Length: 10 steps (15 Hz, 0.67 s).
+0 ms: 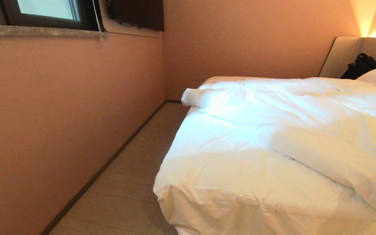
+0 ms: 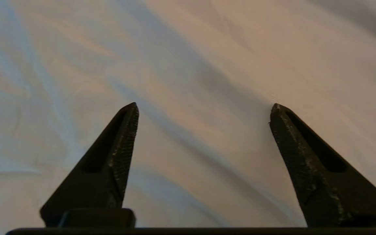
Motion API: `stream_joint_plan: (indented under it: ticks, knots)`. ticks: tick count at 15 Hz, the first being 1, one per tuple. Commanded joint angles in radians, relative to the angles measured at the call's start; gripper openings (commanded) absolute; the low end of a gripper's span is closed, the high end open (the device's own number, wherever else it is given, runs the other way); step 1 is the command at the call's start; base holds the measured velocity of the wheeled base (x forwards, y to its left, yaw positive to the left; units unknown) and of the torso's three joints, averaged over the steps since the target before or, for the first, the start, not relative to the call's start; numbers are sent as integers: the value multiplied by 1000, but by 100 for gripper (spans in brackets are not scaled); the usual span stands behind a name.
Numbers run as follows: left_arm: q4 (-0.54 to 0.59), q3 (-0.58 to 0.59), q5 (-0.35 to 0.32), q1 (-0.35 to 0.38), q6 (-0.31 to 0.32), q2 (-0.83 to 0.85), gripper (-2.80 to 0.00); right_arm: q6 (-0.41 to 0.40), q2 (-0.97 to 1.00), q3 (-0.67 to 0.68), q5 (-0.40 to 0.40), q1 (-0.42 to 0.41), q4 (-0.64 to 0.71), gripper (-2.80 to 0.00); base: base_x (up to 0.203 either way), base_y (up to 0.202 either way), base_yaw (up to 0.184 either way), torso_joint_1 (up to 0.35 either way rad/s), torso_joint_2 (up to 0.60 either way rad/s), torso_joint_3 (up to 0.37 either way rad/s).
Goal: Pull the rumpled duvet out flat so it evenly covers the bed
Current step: Flatten the corners of the folded blanket
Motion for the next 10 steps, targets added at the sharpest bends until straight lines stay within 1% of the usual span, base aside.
stream_joint_plan:
  ticks: [1, 3, 6, 10]
  knots:
    - [0, 0, 0, 0, 0, 0, -280, -12, -39, 7, -8, -9, 5, 0, 0, 0, 0, 0, 0, 0]
    - [0, 0, 0, 0, 0, 0, -280, -49, -59, 23, -8, -23, 7, 0, 0, 0, 0, 0, 0, 0]
    - [0, 0, 0, 0, 0, 0, -280, -54, -32, 20, 8, -29, 7, 0, 0, 0, 0, 0, 0, 0]
    - [0, 0, 0, 0, 0, 0, -280, -53, 14, 16, 61, -32, 8, 0, 0, 0, 0, 0, 0, 0]
